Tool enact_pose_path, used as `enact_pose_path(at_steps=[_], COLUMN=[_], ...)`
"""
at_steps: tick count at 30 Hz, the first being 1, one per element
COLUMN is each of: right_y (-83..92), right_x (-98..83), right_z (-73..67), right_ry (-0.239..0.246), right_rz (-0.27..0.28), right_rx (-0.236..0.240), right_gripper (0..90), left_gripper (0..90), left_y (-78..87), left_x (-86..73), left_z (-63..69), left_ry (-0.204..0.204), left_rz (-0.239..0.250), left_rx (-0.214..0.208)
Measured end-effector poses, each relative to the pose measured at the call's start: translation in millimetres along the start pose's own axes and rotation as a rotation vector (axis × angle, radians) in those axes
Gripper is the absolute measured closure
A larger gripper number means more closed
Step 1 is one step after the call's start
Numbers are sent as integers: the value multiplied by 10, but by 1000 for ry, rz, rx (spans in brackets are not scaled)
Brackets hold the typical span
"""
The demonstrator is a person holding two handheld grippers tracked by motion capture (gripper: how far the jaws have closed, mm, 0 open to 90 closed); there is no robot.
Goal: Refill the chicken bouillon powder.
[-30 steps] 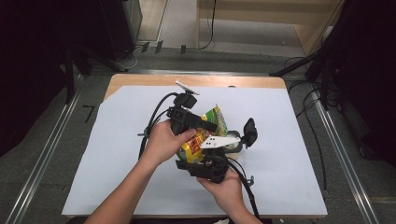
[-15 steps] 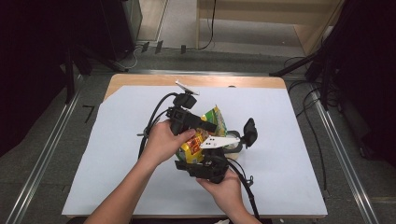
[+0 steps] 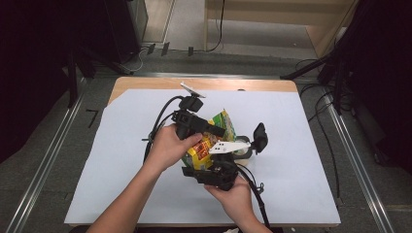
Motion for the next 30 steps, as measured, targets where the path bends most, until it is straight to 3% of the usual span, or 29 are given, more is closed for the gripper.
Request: enact_pose_path(at_steps=[8,9,11,16,22,30], right_y=[-9,-19,-20,-22,-25,-13], right_x=[-7,-23,-33,-69,-73,-68], right_z=[4,24,32,47,32,28], right_ry=[-30,-61,-70,-27,-9,-7], right_rz=[34,56,60,27,19,29], right_rx=[42,63,65,-1,-7,-10], right_gripper=[658,624,626,667,680,694], left_gripper=[706,709,713,792,858,885], left_y=[-2,-18,-32,-72,-42,10], left_x=[-5,-10,-12,-24,-20,-3], left_z=[61,80,86,91,101,89], left_ry=[-12,-26,-33,-57,-86,-79], left_rz=[3,1,1,1,19,64], left_rx=[3,15,23,61,88,104])
Point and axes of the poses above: each handheld gripper's, and its own axes: y roughly backward along the jaws, x roughly out of its top, z roughly to its right, the point moved 5 cm from there along -y, roughly forward along the jaws, and after that the axes turned 13 degrees about x, right-handed, at the moved point
